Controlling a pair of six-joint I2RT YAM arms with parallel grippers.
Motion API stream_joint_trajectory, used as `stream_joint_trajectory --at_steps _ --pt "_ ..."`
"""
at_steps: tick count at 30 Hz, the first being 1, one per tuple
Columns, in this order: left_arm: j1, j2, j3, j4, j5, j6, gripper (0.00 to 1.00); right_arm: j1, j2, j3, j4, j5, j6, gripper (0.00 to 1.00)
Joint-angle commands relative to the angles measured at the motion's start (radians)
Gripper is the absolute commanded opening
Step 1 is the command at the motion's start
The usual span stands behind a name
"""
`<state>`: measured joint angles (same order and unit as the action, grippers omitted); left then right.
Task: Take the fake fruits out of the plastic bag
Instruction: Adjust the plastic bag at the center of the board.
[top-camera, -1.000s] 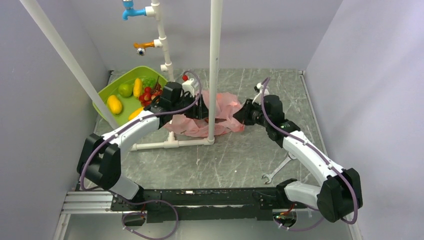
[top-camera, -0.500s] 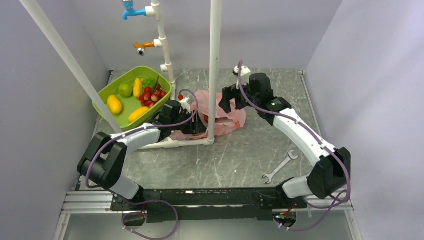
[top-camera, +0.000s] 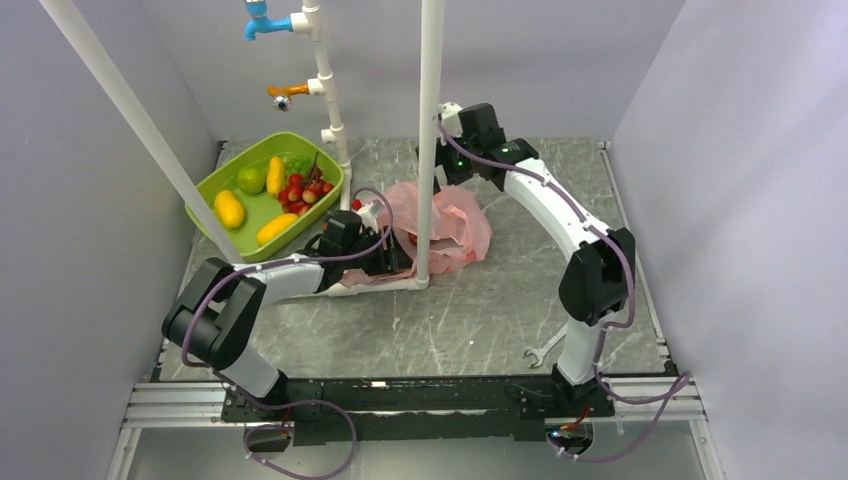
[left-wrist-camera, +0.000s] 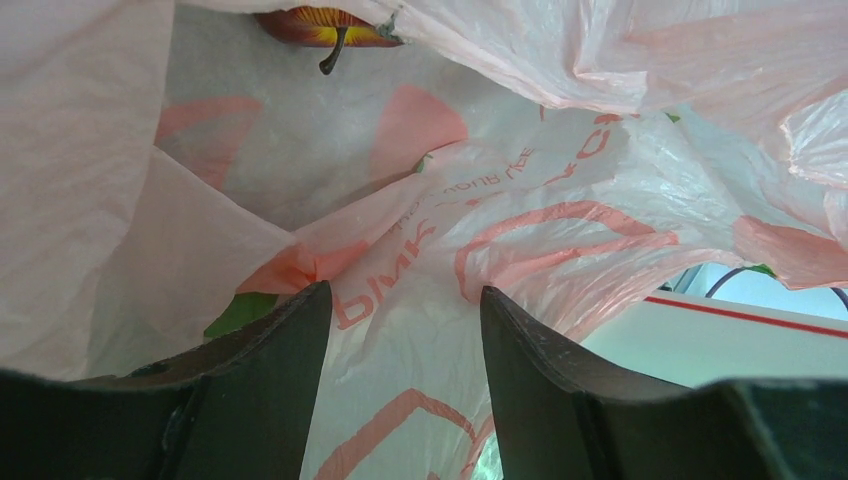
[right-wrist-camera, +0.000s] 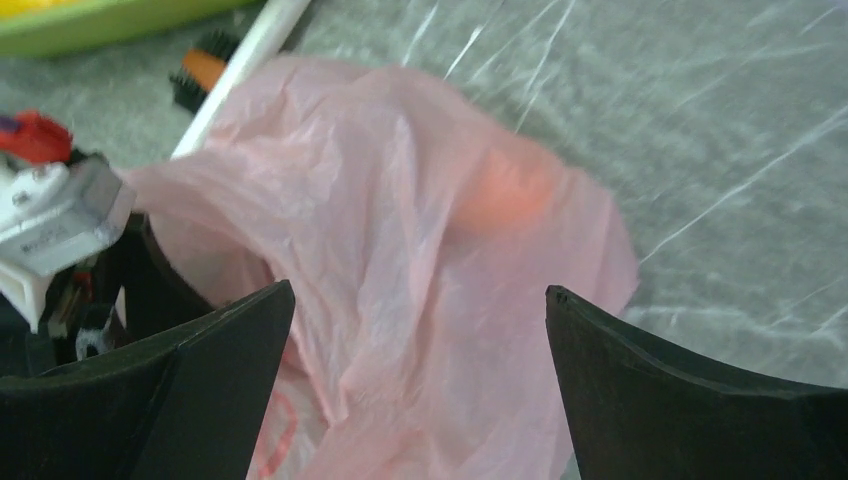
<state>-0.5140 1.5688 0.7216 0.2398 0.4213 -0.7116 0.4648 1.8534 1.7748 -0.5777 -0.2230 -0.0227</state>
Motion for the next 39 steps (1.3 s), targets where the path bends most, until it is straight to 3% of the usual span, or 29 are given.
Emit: stream_joint_trajectory --at_steps 1,6,10,15,19,21,27,31,39 --pt "0.002 -0.003 -0.024 0.102 0.014 -0.039 0.62 0.064 0.008 -0.024 -0.140 0.019 0.018 0.99" --pt "0.020 0.008 -0.044 0.122 0.005 -0.043 0.63 0.127 -0.021 -0.164 -0.112 0.288 0.084 1.00" --pt "0.047 0.014 -0.081 0.167 0.016 -0.066 0.63 0.149 -0.064 -0.272 -0.066 0.342 0.078 1.00" --pt "0.051 0.039 -0.085 0.175 0.029 -0.069 0.63 0.196 -0.114 -0.403 0.013 0.547 0.077 0.99" --pt "0.052 0.039 -0.105 0.196 0.023 -0.075 0.63 0.195 -0.143 -0.475 0.118 0.721 0.119 0.85" --pt "0.051 0.036 -0.106 0.188 0.018 -0.068 0.63 0.192 -0.164 -0.497 0.190 0.717 0.125 0.73" --pt "0.051 0.026 -0.106 0.165 0.007 -0.057 0.63 0.173 -0.202 -0.477 0.383 0.579 0.169 0.22" --pt "0.051 0.007 -0.092 0.134 0.005 -0.027 0.64 0.157 -0.200 -0.419 0.443 0.443 0.187 0.03" --pt "0.051 0.025 0.120 -0.069 0.009 0.120 0.70 0.106 -0.165 -0.335 0.426 0.189 0.259 0.00"
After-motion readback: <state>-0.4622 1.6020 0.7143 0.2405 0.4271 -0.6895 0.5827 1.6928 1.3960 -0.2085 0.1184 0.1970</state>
